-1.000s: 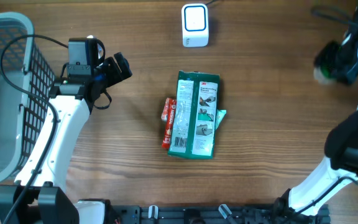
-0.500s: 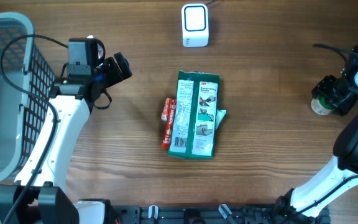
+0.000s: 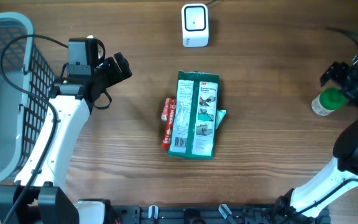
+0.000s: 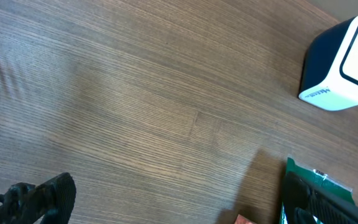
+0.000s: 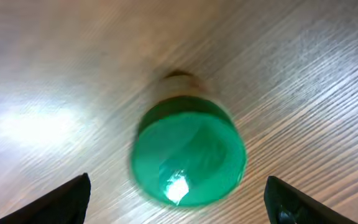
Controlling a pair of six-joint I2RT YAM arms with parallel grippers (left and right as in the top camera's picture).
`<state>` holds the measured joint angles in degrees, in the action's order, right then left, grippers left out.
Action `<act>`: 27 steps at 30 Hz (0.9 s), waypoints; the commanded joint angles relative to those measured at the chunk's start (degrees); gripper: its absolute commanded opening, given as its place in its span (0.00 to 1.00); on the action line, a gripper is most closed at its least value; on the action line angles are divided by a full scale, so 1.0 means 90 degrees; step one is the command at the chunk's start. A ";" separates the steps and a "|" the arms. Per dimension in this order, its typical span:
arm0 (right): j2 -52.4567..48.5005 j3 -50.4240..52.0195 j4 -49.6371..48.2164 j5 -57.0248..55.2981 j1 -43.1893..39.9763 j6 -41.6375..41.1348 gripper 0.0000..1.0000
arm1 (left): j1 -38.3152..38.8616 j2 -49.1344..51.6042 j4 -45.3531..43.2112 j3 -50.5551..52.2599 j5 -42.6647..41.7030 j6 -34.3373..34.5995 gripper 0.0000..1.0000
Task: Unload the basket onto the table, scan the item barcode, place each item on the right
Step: 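Move the jar to the right side and set it down, then reach the right gripper back to the green 3M glove bag and grasp it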
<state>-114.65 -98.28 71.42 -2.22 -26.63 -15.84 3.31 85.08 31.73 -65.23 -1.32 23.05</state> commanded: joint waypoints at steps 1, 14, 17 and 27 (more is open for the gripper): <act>0.0546 -0.0425 0.0172 0.1513 0.0323 0.0755 0.89 | -0.0024 0.0012 -0.0015 -0.0051 0.0063 -0.0012 1.00; 0.0631 -0.0117 0.0257 0.3568 0.2460 0.1756 0.88 | -0.0024 0.0012 -0.0015 -0.0051 0.0063 -0.0012 1.00; 0.0602 0.0199 0.0134 0.3560 0.3194 0.1734 0.87 | -0.0024 0.0012 -0.0015 -0.0051 0.0063 -0.0012 1.00; 0.0590 0.2127 -0.1324 0.3543 0.4767 0.1056 0.64 | -0.0024 0.0012 -0.0015 -0.0051 0.0063 -0.0010 1.00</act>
<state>-109.60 -82.43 60.93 28.53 14.22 -4.82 3.31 85.08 31.75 -65.23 -1.32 23.05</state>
